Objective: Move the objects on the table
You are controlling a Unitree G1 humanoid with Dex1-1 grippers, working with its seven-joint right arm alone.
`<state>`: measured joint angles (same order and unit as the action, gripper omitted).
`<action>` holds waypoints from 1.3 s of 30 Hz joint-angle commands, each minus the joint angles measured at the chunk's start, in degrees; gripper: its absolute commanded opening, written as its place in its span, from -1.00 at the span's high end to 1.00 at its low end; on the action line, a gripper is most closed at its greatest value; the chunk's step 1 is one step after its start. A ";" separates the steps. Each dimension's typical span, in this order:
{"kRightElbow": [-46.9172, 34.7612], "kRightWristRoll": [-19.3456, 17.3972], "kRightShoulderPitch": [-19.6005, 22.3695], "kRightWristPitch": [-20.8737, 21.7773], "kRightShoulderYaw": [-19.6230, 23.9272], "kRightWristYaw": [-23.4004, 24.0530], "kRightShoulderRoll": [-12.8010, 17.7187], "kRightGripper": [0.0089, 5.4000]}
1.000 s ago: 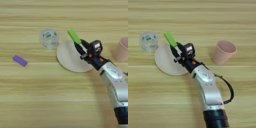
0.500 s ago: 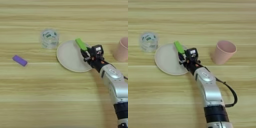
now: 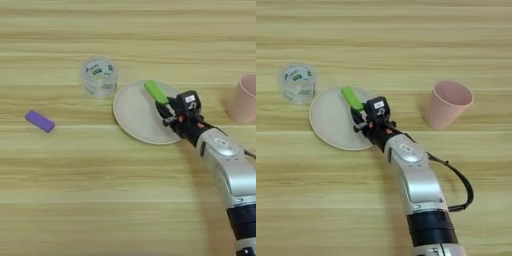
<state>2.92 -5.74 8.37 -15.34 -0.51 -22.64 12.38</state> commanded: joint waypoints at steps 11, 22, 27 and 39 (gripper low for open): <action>1.11 -0.19 3.84 -1.31 0.09 -0.31 0.56 0.48; 1.49 -1.07 4.07 -1.87 0.09 -0.86 0.52 0.22; 1.22 -0.86 3.96 -1.05 0.22 -0.85 0.43 -0.03; -2.68 0.17 3.59 1.93 0.96 -0.08 1.37 -0.59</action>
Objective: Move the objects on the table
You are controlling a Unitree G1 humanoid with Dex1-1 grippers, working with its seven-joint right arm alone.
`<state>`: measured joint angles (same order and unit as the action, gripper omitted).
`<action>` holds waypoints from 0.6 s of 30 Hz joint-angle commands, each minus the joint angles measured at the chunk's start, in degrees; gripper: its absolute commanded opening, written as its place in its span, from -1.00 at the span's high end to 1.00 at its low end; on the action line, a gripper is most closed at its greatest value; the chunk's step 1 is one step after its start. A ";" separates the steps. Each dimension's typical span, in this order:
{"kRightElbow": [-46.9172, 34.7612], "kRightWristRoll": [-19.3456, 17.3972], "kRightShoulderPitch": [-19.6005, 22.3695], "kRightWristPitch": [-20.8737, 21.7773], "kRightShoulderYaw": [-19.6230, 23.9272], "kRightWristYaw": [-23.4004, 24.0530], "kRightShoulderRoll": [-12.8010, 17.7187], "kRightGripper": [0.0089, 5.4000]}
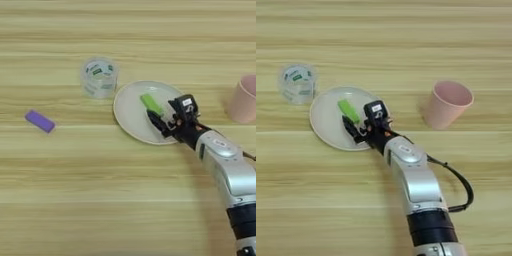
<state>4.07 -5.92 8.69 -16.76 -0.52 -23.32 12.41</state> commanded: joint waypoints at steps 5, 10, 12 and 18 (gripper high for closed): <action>-6.22 1.51 4.45 5.95 -0.17 -0.61 2.85 -0.78; -6.34 2.27 9.28 5.32 -0.60 -2.00 4.29 -0.99; -4.08 2.57 13.39 4.91 -0.55 -2.21 4.52 -0.99; 6.03 2.84 24.75 4.93 -0.74 -2.75 3.63 -0.99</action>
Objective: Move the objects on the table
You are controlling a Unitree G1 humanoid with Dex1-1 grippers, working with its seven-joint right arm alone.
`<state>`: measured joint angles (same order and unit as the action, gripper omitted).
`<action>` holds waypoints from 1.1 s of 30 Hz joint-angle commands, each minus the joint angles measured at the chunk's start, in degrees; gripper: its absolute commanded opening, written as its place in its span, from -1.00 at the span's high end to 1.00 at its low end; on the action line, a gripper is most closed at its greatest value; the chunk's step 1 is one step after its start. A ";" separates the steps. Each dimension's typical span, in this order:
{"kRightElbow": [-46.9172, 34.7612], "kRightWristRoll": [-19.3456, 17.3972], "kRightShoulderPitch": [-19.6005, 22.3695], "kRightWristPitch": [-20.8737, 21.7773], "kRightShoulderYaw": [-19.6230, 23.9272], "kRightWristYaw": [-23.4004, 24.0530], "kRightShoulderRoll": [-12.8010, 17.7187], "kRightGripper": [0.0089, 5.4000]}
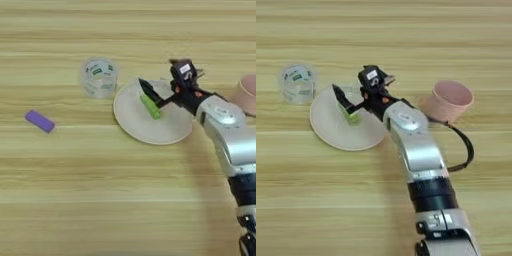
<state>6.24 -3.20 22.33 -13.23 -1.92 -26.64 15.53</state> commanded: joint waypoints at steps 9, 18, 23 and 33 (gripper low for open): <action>26.73 -1.47 29.07 1.81 1.24 -2.03 -3.68 -0.99; 46.60 -0.76 41.34 7.94 2.25 -2.25 -7.03 -0.99; 49.64 -1.39 43.67 10.33 3.13 -2.97 -6.89 -0.99; 53.86 -1.23 46.14 15.72 3.92 -5.01 -8.40 -0.99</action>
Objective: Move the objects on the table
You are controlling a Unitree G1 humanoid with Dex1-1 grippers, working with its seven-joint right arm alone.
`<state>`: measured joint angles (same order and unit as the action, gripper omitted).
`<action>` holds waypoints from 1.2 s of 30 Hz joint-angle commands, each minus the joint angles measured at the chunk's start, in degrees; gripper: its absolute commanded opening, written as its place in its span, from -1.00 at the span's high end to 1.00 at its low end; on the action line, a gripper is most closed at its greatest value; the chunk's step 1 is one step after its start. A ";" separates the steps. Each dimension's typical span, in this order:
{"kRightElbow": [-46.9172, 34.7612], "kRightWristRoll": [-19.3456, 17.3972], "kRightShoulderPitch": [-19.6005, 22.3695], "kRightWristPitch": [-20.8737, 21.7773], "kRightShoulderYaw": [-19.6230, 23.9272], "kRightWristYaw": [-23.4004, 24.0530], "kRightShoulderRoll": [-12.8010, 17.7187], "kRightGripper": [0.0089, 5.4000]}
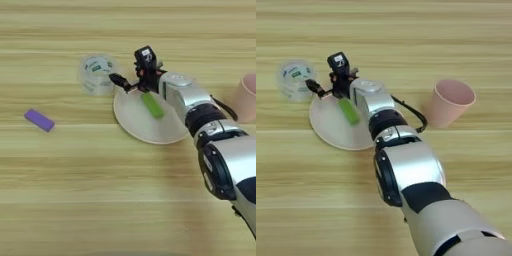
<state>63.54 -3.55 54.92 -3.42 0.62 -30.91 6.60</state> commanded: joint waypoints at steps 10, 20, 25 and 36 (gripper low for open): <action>4.03 -0.27 17.02 8.23 2.70 -0.47 -2.05 -0.99; 10.85 2.32 18.17 7.74 2.78 2.90 -4.49 -0.99; 12.04 3.12 17.43 6.55 3.01 3.13 -5.52 -0.99; 12.92 4.05 12.97 2.05 3.57 0.36 -8.22 -0.99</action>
<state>79.14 0.20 64.58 -1.90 4.10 -31.52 -2.16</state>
